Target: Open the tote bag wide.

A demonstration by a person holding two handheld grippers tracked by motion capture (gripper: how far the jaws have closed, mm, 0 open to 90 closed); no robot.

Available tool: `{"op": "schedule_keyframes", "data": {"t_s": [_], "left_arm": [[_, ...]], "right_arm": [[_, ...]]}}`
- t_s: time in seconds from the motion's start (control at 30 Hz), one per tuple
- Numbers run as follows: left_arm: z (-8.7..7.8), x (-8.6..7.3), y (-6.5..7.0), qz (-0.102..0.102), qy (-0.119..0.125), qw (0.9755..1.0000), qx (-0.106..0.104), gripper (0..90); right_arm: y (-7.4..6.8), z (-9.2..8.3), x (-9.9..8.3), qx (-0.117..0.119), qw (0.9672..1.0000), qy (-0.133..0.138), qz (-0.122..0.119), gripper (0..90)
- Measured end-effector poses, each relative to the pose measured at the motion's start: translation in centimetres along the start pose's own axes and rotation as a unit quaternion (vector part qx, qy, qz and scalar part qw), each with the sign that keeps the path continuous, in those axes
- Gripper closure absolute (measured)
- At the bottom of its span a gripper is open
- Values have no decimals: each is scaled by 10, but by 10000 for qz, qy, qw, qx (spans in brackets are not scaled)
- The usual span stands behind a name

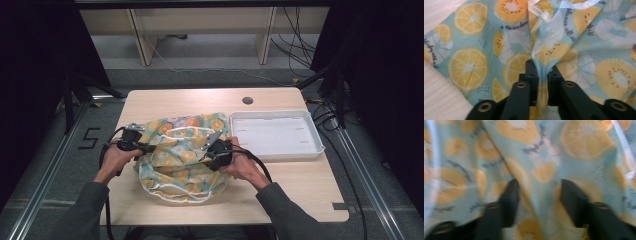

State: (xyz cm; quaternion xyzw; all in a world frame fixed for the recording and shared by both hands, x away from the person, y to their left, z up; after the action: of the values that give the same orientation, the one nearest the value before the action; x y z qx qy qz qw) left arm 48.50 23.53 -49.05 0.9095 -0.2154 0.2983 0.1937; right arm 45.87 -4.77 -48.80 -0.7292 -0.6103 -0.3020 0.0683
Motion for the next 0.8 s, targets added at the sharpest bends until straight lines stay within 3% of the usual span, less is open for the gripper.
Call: {"op": "schedule_keyframes", "data": {"t_s": [0.07,0.1,0.17,0.2,0.23,0.27,0.33,0.37,0.4,0.43,0.57,0.6,0.63,0.67,0.73,0.8], "left_arm": [[-9,2,5,41,34,10000,16,557],[-14,4,7,107,69,9999,71,557],[-34,9,18,304,207,9990,255,442],[-50,11,34,502,352,9980,176,422],[-50,11,34,502,352,9980,176,418],[-59,9,47,707,412,9966,62,418],[-65,3,65,1092,388,9932,75,420],[-63,-1,72,1242,365,9915,99,417],[-55,-8,78,1519,325,9877,148,403],[-55,-8,78,1519,325,9877,148,391],[-23,-25,78,1641,164,9853,440,334],[-19,-27,75,1748,-18,9828,601,312],[-15,-29,72,1797,-47,9804,800,301],[-11,-29,70,1818,-42,9790,925,262],[-5,-33,69,1787,-100,9796,910,261],[-1,-35,70,1993,-100,9748,994,343]], "right_arm": [[6,-2,-2,-140,9999,65,-60,850],[6,-2,-2,-140,9999,65,-60,850],[8,-6,-1,-164,9995,255,5,889],[9,-11,0,-152,9992,320,163,899],[9,-11,0,-152,9992,320,163,899],[10,-12,1,-156,9990,391,150,900],[8,-15,1,-57,9987,404,316,900],[9,-16,1,-69,9984,438,341,900],[11,-17,2,-101,9980,531,336,900],[12,-18,2,-80,9980,537,327,900],[12,-22,3,-67,9972,617,414,900],[13,-23,3,-58,9971,613,447,900],[13,-24,5,-52,9967,683,442,900],[11,-27,5,13,9957,682,624,900],[12,-28,6,2,9961,713,518,900],[11,-31,9,-14,9955,764,561,900]]}}
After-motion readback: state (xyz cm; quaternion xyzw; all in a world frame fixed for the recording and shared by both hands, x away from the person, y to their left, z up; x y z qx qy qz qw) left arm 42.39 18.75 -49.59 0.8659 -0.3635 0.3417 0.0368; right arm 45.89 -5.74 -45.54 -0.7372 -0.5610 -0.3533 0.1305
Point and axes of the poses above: each handheld gripper's, and its own axes: z roughly forward along the jaws, x roughly out of its top, y roughly to its right, the point moved 4 cm from there along z, roughly forward along the jaws, and after that the axes turned 10 degrees about -z, right-handed, at the moved point
